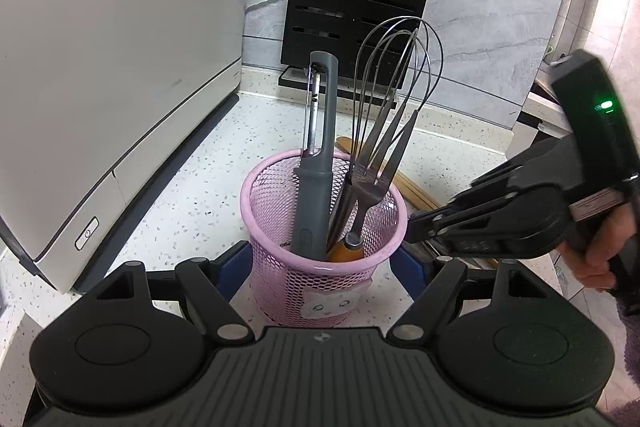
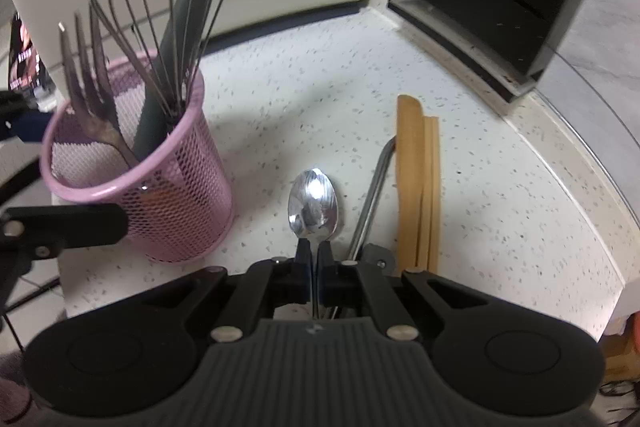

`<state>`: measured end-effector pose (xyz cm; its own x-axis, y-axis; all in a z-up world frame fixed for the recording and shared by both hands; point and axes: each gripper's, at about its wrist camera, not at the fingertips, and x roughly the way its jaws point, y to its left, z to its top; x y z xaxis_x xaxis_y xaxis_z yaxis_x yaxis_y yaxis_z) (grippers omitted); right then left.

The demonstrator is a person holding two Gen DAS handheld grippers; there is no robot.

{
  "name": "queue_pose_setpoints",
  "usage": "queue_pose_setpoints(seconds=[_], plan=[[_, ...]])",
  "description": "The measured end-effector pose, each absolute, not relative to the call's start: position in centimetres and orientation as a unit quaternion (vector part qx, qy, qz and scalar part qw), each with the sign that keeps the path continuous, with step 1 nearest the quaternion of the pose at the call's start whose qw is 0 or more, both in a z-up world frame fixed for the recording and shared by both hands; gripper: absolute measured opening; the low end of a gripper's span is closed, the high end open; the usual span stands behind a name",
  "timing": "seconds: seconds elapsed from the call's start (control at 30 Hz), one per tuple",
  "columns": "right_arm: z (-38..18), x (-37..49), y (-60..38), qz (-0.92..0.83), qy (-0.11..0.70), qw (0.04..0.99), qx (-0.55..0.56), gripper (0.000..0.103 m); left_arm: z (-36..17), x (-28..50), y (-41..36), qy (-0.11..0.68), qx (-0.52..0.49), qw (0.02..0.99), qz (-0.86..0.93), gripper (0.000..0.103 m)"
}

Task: Organize utensils
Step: 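Close the right gripper on the metal spoon handle and lift it, then carry the spoon over the pink cup, lower it in, open the right gripper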

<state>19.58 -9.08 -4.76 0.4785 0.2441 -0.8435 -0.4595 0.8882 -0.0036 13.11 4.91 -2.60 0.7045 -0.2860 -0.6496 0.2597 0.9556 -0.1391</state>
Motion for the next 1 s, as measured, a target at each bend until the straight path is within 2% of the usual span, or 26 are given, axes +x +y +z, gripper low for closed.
queue_pose_setpoints(seconds=[0.43, 0.77, 1.0], plan=[[0.9, 15.7, -11.7, 0.231, 0.377, 0.897, 0.000, 0.000, -2.7, 13.6, 4.5, 0.350, -0.013, 0.925, -0.147, 0.095], [4.7, 12.1, -12.9, 0.265, 0.299, 0.913, 0.077, 0.000, -2.6, 13.8, 4.1, 0.357, 0.002, 0.922, -0.147, 0.089], [4.9, 12.7, -10.6, 0.288, 0.274, 0.915, 0.063, 0.000, -2.6, 14.0, 4.0, 0.361, 0.007, 0.921, -0.148, 0.088]])
